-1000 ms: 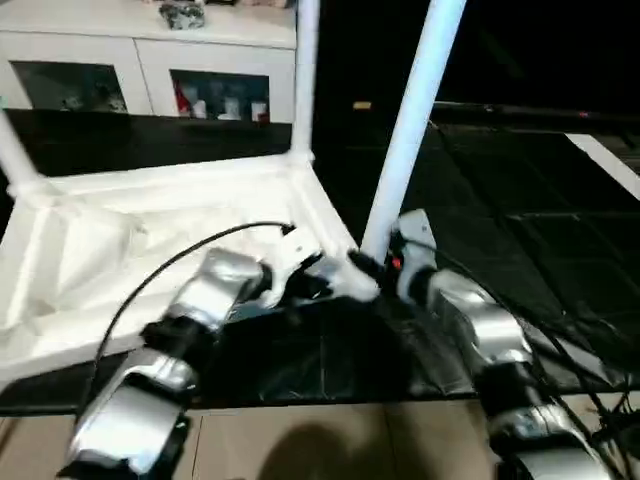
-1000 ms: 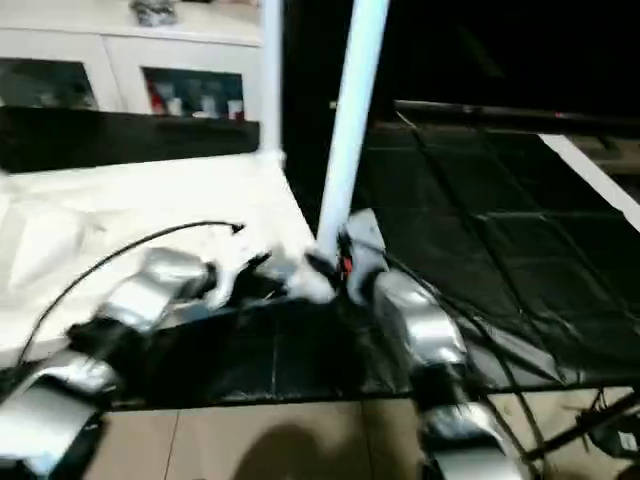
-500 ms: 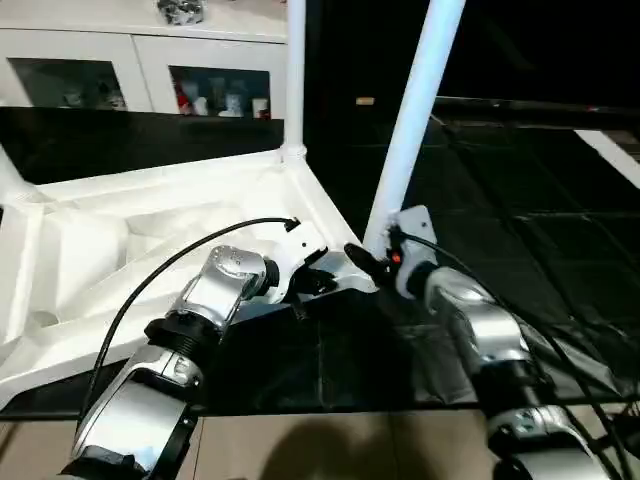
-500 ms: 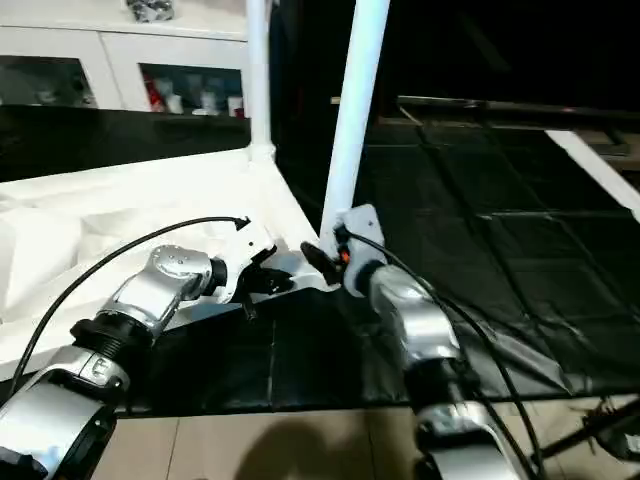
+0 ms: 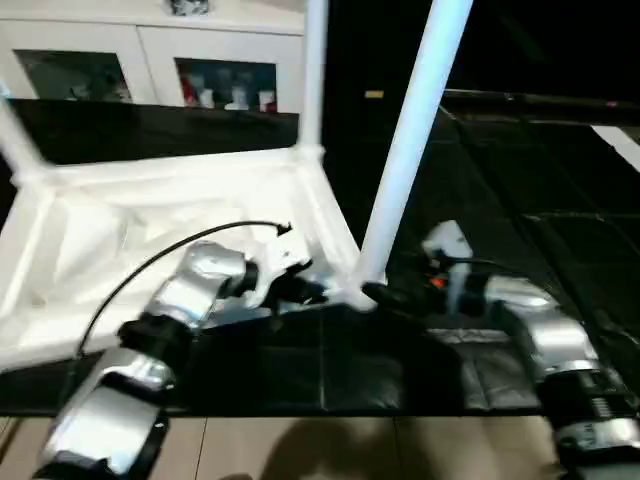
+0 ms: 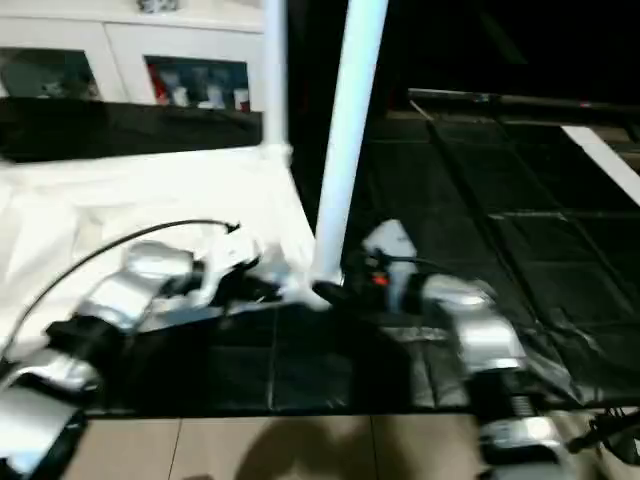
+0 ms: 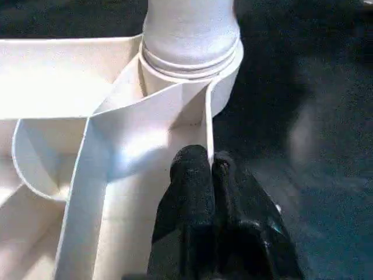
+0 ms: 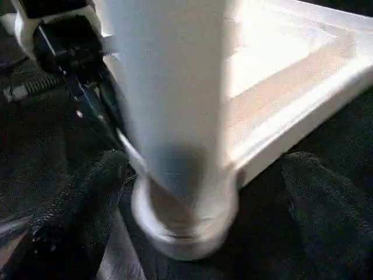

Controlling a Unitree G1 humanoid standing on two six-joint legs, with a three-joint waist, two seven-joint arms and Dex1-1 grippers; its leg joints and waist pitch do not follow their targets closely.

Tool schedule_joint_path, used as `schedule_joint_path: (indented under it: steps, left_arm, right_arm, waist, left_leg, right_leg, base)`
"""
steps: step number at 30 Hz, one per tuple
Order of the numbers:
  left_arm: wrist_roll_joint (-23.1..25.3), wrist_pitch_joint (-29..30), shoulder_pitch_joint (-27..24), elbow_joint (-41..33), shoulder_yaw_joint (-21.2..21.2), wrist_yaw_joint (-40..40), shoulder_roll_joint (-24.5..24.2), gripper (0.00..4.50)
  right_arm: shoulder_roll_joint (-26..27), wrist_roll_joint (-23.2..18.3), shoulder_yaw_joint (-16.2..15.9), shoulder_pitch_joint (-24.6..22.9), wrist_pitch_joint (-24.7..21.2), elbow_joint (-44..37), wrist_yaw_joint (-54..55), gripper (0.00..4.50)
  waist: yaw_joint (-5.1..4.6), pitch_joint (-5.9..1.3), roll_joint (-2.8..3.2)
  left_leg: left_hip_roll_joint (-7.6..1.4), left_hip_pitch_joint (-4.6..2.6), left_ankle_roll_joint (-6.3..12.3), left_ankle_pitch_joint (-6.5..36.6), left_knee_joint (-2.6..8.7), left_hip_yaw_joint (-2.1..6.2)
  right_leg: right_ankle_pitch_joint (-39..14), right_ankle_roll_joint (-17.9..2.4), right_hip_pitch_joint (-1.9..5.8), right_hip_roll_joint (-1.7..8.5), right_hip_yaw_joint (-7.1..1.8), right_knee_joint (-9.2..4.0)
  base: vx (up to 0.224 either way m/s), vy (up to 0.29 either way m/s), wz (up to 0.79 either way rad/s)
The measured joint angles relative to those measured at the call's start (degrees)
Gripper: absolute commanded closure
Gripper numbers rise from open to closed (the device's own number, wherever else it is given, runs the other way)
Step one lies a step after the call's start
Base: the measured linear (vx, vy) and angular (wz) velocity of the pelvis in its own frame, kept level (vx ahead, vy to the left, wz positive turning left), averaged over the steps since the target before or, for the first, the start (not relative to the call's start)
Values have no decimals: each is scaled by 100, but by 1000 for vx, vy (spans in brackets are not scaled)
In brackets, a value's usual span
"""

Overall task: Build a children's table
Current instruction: Rotate leg to tighten

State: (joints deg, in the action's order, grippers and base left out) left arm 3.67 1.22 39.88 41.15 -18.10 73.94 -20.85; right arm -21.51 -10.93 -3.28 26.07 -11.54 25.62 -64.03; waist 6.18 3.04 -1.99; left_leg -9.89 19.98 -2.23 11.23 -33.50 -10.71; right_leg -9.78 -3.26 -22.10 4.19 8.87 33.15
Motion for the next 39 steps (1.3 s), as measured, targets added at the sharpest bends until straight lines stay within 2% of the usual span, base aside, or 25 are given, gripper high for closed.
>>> schedule_joint_path:
  steps: [7, 9, 14, 15, 18, 20, 23, 24, 26, 28, 29, 35, 39]
  left_arm:
    - [-41, -384, -144, -213, -200, 667, -161, 450]
    - [-59, -416, -170, -285, -257, 792, -189, 450]
    - [-53, -527, -224, -490, -437, 992, -263, 450]
    - [-51, -540, -230, -501, -441, 1010, -269, 450]
    - [-44, -553, -240, -540, -454, 1029, -274, 450]
    - [-44, -561, -250, -564, -466, 1060, -287, 450]
    - [-46, -572, -273, -615, -479, 1071, -313, 450]
    - [-48, -585, -279, -623, -483, 1071, -319, 450]
    - [-48, -609, -283, -624, -487, 1072, -323, 450]
    - [-46, -614, -284, -624, -488, 1071, -325, 450]
    - [-45, -616, -284, -624, -488, 1071, -325, 450]
    - [-46, -632, -284, -624, -489, 1070, -330, 450]
    - [-46, -630, -284, -624, -484, 1062, -331, 450]
  right_arm:
    - [-213, -166, -418, 96, 179, 39, -1215, 8]
    - [-224, -189, -517, 114, 199, 48, -1482, 34]
    - [-201, -183, -677, 238, 214, 274, -1745, 59]
    - [-196, -183, -710, 280, 214, 297, -1810, 80]
    - [-164, -189, -802, 322, 212, 381, -1944, 88]
    - [-160, -189, -847, 321, 205, 431, -2034, 116]
    - [-160, -197, -848, 325, 196, 457, -2136, 127]
    - [-160, -199, -852, 327, 189, 478, -2163, 149]
    - [-159, -202, -855, 327, 174, 500, -2233, 165]
    - [-158, -207, -859, 327, 172, 500, -2274, 168]
    - [-157, -218, -863, 326, 171, 500, -2280, 192]
    - [-150, -236, -865, 327, 213, 497, -2277, 229]
    - [-137, -236, -847, 302, 188, 447, -2243, 236]
  waist:
    - [121, 0, -1]
    - [156, -1, -1]
    - [232, 0, -17]
    - [232, 0, -17]
    - [233, -3, -23]
    - [233, -2, -23]
    - [233, -3, -23]
    - [233, -3, -23]
    - [233, -3, -23]
    - [233, -3, -23]
    - [233, -3, -23]
    - [232, -3, -24]
    - [231, -3, -23]
  left_leg:
    - [-4, 3, -25, 17, -11, -23]
    - [-8, 3, -24, 18, -11, -31]
    - [-18, 4, -24, 16, -15, -50]
    - [-18, 5, -24, 16, -17, -55]
    - [-18, 8, -23, 17, -19, -56]
    - [-18, 9, -23, 17, -19, -56]
    - [-19, 9, -23, 17, -18, -56]
    - [-19, 9, -23, 17, -18, -56]
    - [-19, 9, -23, 17, -20, -56]
    - [-19, 9, -23, 17, -21, -56]
    - [-19, 9, -23, 17, -21, -56]
    - [-19, 8, -23, 17, -22, -56]
    - [-19, 6, -23, 17, -27, -56]
  right_leg:
    - [2, 1, 6, 9, -4, 0]
    - [2, 1, 6, 10, -5, 1]
    - [-1, 7, 6, 13, -6, 7]
    - [-1, 7, 6, 14, -7, 7]
    - [-2, 8, 7, 15, -8, 7]
    - [-2, 8, 7, 15, -8, 7]
    - [-3, 11, 7, 15, -7, 9]
    - [-4, 11, 7, 15, -7, 9]
    - [-4, 12, 7, 15, -8, 9]
    - [-4, 12, 7, 15, -8, 9]
    - [-4, 12, 7, 15, -8, 10]
    - [-4, 13, 7, 15, -7, 13]
    - [-5, 14, 7, 15, -9, 21]
  base:
    - [0, 0, 0]
    - [0, 0, 0]
    - [0, 0, 0]
    - [0, 0, 0]
    - [0, 0, 0]
    - [0, 0, 0]
    - [0, 0, 0]
    - [0, 0, 0]
    - [0, 0, 0]
    - [0, 0, 0]
    - [0, 0, 0]
    - [0, 0, 0]
    - [0, 0, 0]
